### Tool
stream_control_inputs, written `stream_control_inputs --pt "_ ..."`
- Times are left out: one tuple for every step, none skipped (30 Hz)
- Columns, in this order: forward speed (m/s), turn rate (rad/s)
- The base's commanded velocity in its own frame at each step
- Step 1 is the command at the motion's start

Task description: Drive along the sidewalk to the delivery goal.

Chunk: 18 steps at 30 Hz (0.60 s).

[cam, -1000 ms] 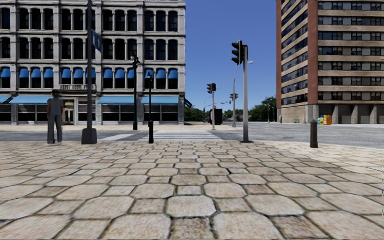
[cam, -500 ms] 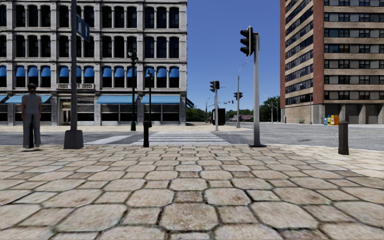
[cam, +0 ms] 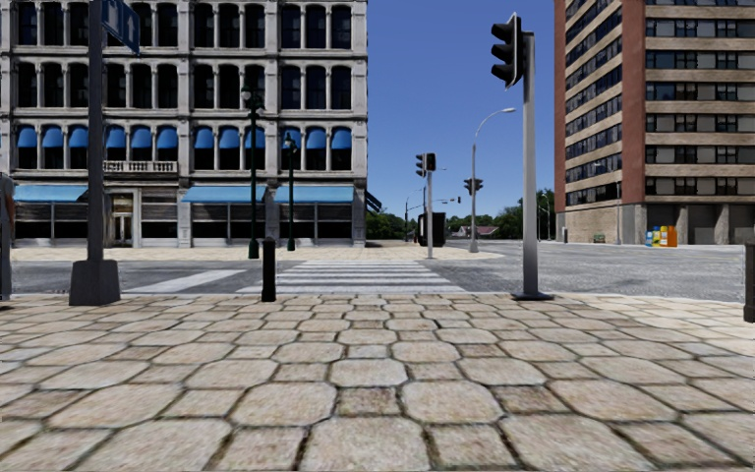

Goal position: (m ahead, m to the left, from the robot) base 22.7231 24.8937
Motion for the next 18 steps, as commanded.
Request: stream_control_inputs --pt "1.92 0.00" --pt "1.92 0.00" --pt "1.92 0.00" --pt "1.92 0.01" --pt "1.92 0.08" --pt "1.92 0.11" --pt "1.92 0.11" --pt "1.92 0.12" --pt "1.92 0.13" --pt "1.92 0.13" --pt "1.92 0.13" --pt "1.93 0.13" --pt "1.94 0.13" --pt "1.94 0.13" --pt "1.95 0.13" --pt "1.95 0.12" --pt "1.95 0.10" --pt "1.95 0.10"
